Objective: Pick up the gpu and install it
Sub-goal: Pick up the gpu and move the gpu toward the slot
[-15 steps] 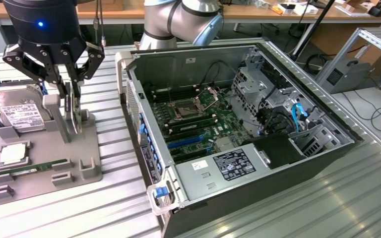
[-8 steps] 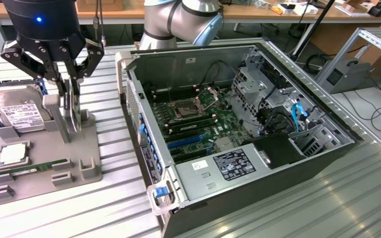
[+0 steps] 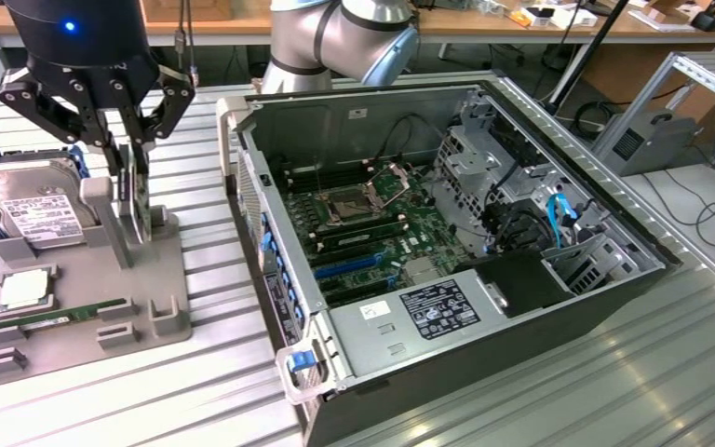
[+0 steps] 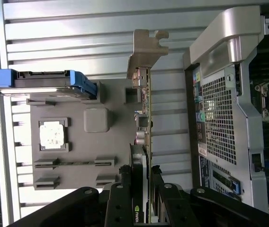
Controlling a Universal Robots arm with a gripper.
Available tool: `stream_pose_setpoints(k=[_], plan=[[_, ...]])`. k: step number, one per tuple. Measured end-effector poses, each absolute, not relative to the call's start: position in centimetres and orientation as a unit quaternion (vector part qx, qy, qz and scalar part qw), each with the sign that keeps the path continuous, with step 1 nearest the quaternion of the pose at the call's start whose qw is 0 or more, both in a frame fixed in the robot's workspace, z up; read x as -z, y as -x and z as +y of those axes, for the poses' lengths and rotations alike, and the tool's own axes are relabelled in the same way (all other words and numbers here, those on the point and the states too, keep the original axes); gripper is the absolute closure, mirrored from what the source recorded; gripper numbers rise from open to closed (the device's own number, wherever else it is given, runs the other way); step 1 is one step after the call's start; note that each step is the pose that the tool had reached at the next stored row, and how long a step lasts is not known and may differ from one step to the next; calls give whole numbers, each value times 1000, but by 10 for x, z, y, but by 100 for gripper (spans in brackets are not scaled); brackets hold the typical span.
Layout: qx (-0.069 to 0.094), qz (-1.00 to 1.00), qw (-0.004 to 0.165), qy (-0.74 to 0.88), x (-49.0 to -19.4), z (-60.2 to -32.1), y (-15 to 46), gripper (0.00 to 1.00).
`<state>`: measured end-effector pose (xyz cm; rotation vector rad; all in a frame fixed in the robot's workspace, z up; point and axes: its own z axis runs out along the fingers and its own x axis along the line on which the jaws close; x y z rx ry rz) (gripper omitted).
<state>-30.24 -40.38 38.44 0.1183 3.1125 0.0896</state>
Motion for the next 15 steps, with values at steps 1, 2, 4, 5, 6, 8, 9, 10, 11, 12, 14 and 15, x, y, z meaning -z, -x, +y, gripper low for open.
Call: stream_pose_setpoints(k=[1, 2, 4, 5, 6, 8, 9, 10, 11, 12, 14, 15], plan=[[-29, 999, 13, -38, -385, -404, 302, 73], [-29, 999, 13, -38, -385, -404, 302, 73], [-29, 999, 13, -38, -386, -404, 302, 73], [-29, 999, 13, -38, -387, -404, 302, 73], [-29, 999, 13, -38, -387, -404, 302, 73], [-29, 999, 13, -38, -389, -404, 302, 73], [-29, 999, 13, -38, -389, -404, 302, 73], [-29, 999, 13, -38, -389, -404, 302, 73], [-29, 999, 13, -38, -389, -404, 302, 73], [-29, 999, 13, -38, -390, -404, 302, 73], [-29, 999, 13, -38, -392, -404, 302, 73], [-29, 999, 13, -38, -392, -404, 302, 73]])
